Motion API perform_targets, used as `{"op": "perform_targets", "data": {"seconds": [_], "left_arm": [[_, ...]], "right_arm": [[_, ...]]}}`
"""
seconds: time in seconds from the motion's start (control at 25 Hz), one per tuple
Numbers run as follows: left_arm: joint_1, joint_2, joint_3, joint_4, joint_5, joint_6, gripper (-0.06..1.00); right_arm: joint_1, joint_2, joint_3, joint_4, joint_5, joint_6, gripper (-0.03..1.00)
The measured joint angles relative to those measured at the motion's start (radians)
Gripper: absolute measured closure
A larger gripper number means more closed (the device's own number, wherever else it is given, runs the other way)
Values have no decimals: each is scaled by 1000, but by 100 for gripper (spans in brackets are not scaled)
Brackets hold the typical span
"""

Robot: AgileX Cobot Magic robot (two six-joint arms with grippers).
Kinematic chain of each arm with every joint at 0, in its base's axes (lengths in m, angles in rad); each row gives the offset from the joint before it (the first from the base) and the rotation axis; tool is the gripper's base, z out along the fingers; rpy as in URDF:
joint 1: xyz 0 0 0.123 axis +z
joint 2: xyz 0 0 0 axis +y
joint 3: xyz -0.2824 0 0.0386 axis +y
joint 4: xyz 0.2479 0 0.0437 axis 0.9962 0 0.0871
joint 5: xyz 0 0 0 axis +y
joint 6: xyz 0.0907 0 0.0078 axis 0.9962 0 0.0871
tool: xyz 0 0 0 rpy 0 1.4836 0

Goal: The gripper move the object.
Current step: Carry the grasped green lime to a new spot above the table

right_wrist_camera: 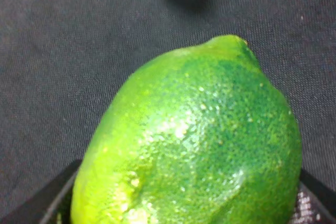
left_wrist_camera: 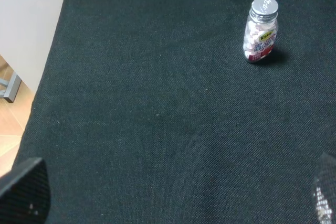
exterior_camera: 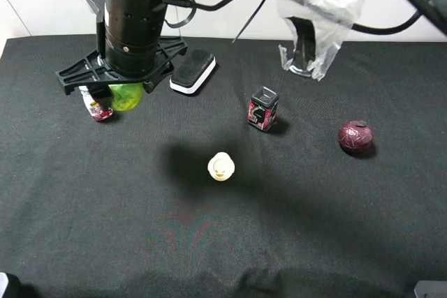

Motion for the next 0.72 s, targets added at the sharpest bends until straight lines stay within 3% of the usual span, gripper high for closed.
{"op": "perform_targets", "data": {"seconds": [0.72], "left_arm": [[0, 0, 0, 0, 0, 0, -5]], "right_arm": [[0, 107, -2, -4, -163, 60, 47]]}}
